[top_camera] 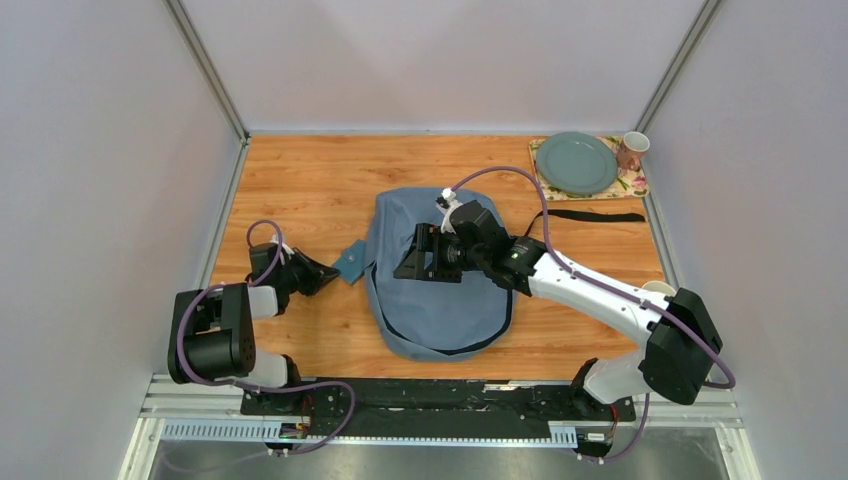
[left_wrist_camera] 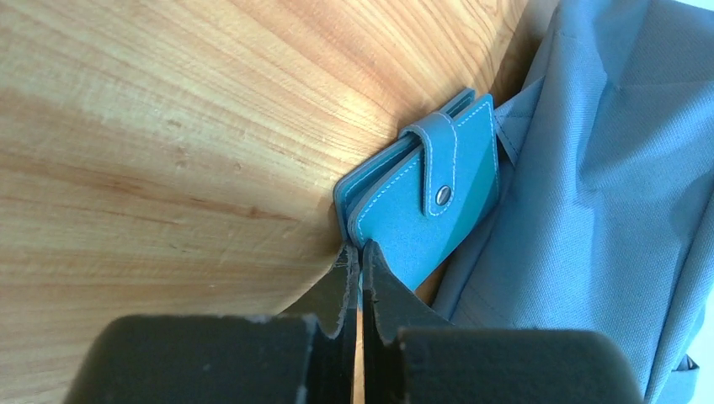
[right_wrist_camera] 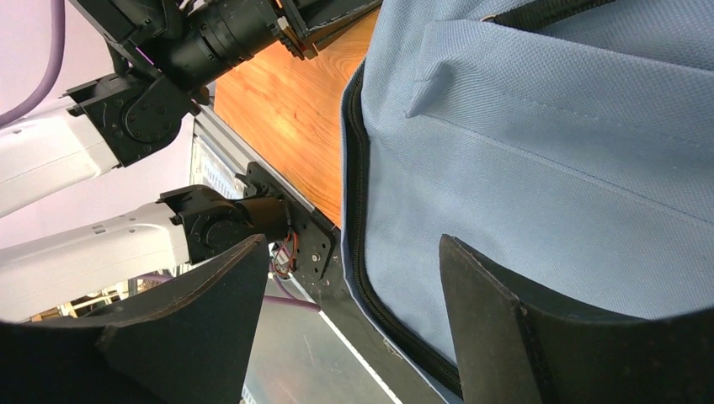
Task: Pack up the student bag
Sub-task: Pick up the personal item from the center of the board.
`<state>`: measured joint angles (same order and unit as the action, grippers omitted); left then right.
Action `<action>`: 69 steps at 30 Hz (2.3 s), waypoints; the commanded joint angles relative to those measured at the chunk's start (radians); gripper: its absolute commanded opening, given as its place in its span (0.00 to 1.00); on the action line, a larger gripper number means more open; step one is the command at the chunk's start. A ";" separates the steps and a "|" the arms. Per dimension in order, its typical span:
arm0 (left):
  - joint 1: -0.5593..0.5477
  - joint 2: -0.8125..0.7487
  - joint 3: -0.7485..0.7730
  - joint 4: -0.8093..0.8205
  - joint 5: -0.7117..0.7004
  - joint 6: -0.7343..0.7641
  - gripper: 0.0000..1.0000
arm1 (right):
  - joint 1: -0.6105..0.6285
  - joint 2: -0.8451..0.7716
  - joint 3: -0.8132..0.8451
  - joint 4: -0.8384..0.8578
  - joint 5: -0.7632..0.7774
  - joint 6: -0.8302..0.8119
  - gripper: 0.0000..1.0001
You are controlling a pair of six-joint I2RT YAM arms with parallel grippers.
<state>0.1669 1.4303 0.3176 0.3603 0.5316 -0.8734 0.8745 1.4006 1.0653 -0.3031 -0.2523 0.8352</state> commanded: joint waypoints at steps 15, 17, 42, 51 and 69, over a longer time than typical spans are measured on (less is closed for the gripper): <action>-0.007 -0.310 0.063 -0.171 -0.021 0.120 0.00 | 0.001 0.001 0.027 -0.011 0.002 -0.030 0.76; 0.006 -0.338 0.077 -0.195 0.004 0.119 0.00 | 0.001 0.001 0.025 -0.007 0.001 -0.027 0.76; 0.059 -0.559 0.191 0.255 0.478 -0.255 0.00 | -0.069 -0.110 0.021 0.102 0.007 -0.030 0.79; -0.058 -0.548 0.097 0.502 0.357 -0.440 0.00 | -0.052 -0.094 -0.159 0.588 -0.007 0.237 0.78; -0.135 -0.562 -0.015 0.750 0.219 -0.637 0.00 | -0.037 0.014 -0.176 0.846 0.067 0.355 0.77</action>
<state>0.0471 0.8791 0.3168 0.9531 0.7879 -1.4395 0.8310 1.3911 0.8818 0.4515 -0.2237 1.1629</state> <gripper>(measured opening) 0.008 0.777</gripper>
